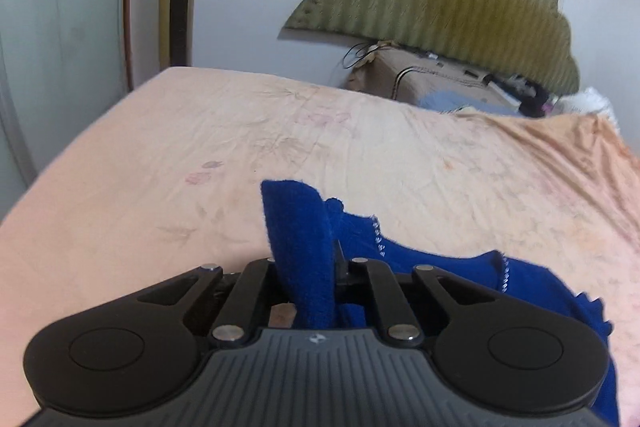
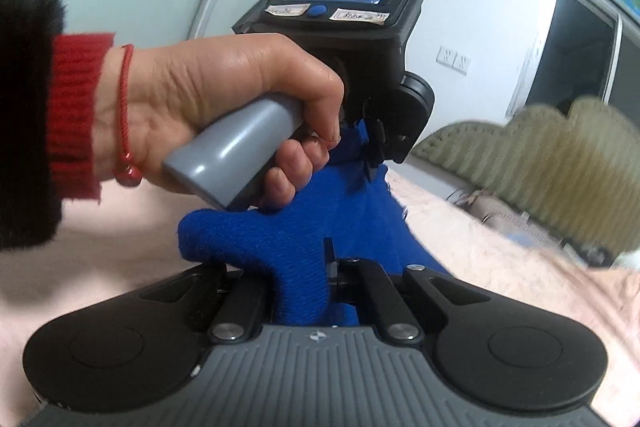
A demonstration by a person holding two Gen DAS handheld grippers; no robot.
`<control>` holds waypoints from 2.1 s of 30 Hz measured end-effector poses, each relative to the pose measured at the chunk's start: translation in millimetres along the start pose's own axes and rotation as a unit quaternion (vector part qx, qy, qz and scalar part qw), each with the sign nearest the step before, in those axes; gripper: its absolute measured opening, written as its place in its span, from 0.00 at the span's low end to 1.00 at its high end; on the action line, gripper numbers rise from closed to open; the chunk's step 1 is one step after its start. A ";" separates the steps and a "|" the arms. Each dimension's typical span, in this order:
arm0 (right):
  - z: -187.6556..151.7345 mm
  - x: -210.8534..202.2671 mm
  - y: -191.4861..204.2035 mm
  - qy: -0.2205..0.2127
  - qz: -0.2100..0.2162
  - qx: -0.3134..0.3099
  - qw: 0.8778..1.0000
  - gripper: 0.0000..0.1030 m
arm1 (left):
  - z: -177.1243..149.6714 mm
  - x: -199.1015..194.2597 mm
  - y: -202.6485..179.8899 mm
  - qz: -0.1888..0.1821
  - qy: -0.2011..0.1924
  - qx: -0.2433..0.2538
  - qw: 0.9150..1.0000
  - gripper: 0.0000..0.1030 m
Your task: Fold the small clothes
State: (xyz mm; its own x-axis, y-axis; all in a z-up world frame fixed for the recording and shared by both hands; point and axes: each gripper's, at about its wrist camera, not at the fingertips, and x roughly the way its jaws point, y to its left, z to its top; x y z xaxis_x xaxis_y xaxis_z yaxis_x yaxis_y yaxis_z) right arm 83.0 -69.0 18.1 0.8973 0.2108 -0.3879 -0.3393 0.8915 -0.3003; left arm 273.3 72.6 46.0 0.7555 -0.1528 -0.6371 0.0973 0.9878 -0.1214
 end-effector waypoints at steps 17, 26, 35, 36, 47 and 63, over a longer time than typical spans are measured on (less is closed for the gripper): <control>-47.8 -53.0 -85.9 0.003 -0.071 0.126 0.989 0.06 | 9.3 -14.3 -113.4 -0.003 -0.022 0.064 0.998 0.09; -76.0 -73.7 -111.1 0.015 -0.101 0.160 0.982 0.06 | 0.7 -2.2 -171.7 -0.018 -0.013 0.104 0.994 0.09; -92.7 -74.8 -140.0 0.026 -0.123 0.184 0.975 0.06 | -9.5 12.7 -211.6 -0.030 0.003 0.126 0.992 0.09; -95.2 -75.4 -142.3 0.027 -0.124 0.187 0.974 0.06 | -10.5 13.6 -214.6 -0.031 0.004 0.128 0.991 0.09; -118.1 -79.8 -166.3 0.042 -0.134 0.222 0.965 0.06 | -25.8 34.6 -251.0 -0.038 0.027 0.152 0.987 0.09; -160.3 -70.6 -204.8 0.072 -0.104 0.344 0.930 0.06 | -50.2 72.6 -298.3 -0.041 0.059 0.182 0.981 0.09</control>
State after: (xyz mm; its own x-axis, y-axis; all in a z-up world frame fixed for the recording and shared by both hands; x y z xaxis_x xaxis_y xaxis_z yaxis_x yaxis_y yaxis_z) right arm 43.9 -330.7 -32.7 0.8591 -0.0070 -0.5117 0.1437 0.9630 0.2281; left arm 266.6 -234.6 -2.3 0.6572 -0.2123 -0.7232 0.3952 0.9141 0.0908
